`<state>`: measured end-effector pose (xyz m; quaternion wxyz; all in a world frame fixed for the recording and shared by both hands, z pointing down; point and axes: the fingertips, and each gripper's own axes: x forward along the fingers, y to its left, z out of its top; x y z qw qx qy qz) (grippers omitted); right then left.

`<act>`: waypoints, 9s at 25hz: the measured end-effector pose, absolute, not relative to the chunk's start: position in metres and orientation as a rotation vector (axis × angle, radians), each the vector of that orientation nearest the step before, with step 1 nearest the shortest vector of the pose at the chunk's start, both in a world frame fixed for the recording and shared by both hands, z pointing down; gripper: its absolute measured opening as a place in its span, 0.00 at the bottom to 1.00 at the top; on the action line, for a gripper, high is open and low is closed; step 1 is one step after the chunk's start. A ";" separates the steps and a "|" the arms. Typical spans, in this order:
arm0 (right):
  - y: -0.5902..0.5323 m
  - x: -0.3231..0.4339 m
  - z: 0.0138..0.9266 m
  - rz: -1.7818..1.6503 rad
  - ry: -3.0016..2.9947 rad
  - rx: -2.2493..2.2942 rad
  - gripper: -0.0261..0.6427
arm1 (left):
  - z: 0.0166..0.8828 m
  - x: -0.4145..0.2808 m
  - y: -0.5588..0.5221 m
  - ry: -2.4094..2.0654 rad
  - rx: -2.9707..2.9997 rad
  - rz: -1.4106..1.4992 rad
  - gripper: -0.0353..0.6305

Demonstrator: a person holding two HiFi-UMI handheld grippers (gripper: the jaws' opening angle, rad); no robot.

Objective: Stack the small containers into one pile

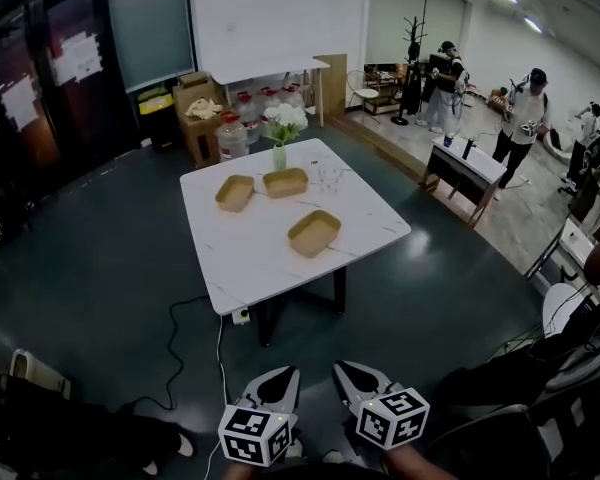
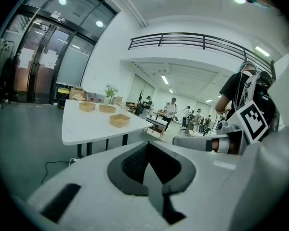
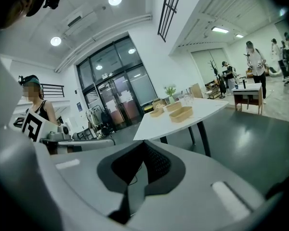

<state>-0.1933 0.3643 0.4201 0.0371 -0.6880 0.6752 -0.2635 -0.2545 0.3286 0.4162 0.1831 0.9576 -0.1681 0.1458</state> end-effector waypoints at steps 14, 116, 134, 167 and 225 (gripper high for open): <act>0.299 -0.203 0.433 -0.793 2.075 -2.085 0.04 | 0.433 -0.252 0.265 -0.409 2.756 0.435 0.04; -0.048 0.159 0.533 -1.031 2.648 -2.156 0.22 | 0.536 -0.001 -0.047 -0.749 2.393 0.621 0.24; -0.045 0.159 0.554 -1.106 2.830 -1.959 0.17 | 0.541 0.006 -0.016 -0.920 2.292 0.563 0.24; -0.072 0.150 0.537 -1.384 2.328 -2.131 0.07 | 0.507 0.008 -0.094 -0.808 2.429 0.553 0.25; -0.277 0.231 0.492 -1.428 2.064 -2.121 0.09 | 0.486 0.105 -0.332 -0.850 2.548 0.621 0.29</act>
